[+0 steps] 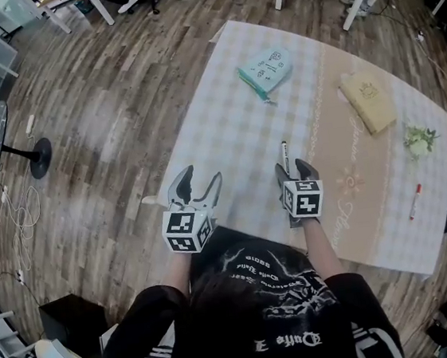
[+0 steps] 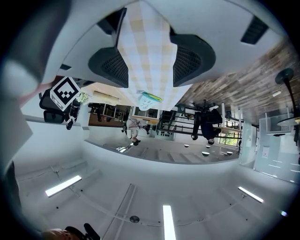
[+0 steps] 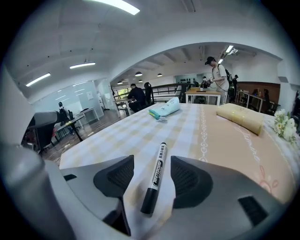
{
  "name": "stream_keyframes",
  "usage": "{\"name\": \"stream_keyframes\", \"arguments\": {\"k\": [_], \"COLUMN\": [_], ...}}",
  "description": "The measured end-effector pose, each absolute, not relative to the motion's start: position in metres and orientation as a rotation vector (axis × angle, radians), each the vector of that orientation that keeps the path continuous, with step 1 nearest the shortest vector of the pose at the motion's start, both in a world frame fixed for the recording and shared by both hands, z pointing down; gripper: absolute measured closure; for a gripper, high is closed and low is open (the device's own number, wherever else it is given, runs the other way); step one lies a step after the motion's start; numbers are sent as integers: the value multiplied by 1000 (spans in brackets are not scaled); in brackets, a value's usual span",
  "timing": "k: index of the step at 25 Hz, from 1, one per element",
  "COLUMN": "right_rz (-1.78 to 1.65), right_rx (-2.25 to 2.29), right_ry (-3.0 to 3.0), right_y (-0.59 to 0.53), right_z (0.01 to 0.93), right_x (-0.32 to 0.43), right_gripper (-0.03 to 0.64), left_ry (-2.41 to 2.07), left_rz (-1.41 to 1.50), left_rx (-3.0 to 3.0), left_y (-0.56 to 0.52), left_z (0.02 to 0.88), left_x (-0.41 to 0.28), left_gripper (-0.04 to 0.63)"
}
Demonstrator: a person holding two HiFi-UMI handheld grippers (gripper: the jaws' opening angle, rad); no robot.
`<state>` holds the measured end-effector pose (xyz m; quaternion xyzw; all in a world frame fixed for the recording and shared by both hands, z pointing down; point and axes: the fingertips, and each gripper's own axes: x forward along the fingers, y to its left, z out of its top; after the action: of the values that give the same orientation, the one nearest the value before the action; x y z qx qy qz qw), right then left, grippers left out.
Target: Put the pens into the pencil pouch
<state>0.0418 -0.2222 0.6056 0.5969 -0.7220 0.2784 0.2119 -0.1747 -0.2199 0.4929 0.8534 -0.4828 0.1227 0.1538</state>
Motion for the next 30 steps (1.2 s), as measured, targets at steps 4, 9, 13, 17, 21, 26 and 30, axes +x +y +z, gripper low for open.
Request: {"name": "stream_keyframes", "arguments": {"k": [4, 9, 13, 17, 21, 26, 30], "right_rz": [811, 844, 829, 801, 799, 847, 871], "right_rx": [1641, 1604, 1601, 1588, 1594, 1627, 1641], "right_ry": [-1963, -1924, -1877, -1840, -1817, -1797, -1790], "right_y": [-226, -230, -232, -232, -233, -234, -235], "right_z": [620, 632, 638, 641, 642, 642, 642], "right_x": [43, 40, 43, 46, 47, 54, 56], "right_gripper": [374, 383, 414, 471, 488, 538, 545], "left_ry": [-1396, -1414, -1415, -1402, -1390, -1373, -1357], "left_rz": [347, 353, 349, 344, 354, 347, 347], "left_rx": [2445, 2434, 2432, 2434, 2444, 2442, 2441], "left_y": [-227, -235, -239, -241, -242, -242, -244], "left_z": [491, 492, 492, 493, 495, 497, 498], "left_x": [-181, -190, -190, -186, -184, -181, -178], "left_gripper": [293, 293, 293, 293, 293, 293, 293]}}
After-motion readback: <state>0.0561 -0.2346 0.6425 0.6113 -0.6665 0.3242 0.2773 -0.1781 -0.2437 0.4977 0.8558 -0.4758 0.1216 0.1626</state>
